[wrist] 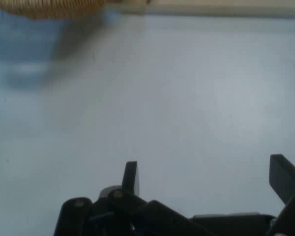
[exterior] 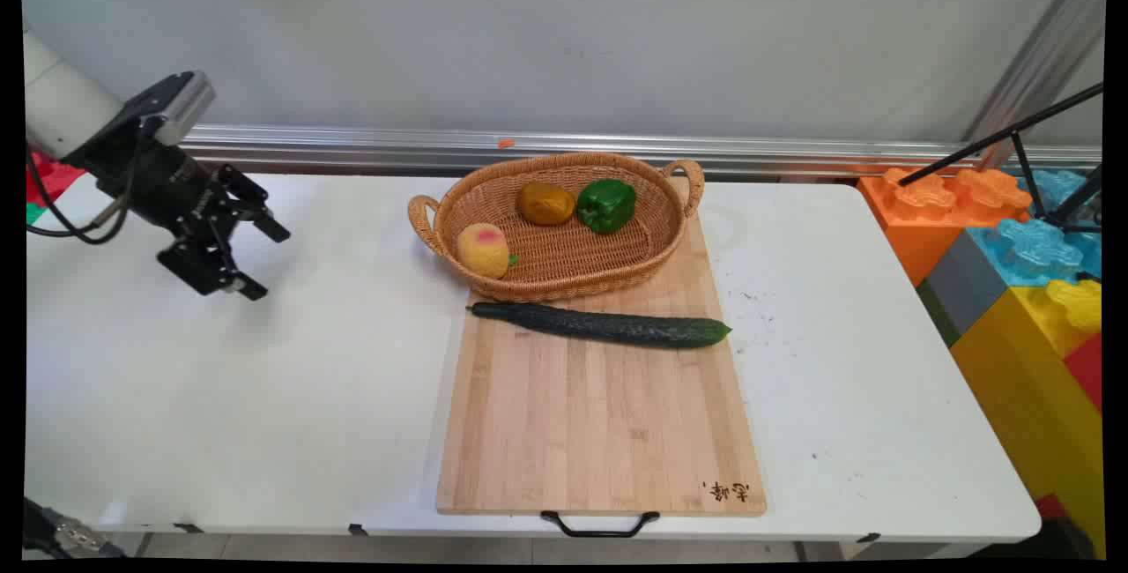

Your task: Pick up the cucumber from the cutting board

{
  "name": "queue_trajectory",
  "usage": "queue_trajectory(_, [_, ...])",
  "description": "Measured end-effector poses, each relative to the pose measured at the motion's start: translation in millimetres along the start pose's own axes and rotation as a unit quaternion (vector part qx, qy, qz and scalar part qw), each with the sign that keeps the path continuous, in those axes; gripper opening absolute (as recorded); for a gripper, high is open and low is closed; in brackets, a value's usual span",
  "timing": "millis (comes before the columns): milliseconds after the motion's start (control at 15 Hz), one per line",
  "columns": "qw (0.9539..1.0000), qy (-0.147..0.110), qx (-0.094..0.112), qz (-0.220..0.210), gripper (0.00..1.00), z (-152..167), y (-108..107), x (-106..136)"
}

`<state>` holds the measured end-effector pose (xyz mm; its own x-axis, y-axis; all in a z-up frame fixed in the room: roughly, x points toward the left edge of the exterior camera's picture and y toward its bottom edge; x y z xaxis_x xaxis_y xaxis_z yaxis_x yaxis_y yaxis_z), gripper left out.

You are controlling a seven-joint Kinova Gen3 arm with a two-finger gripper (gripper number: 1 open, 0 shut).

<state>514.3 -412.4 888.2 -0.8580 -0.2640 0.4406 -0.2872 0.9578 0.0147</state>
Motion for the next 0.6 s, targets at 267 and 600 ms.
queue_trajectory(267, [0.9996, 0.025, 0.013, 0.003, 1.0, 12, 18, 30])
queue_trajectory(600, [0.9981, 0.054, 0.032, 0.003, 1.0, 35, 55, 106])
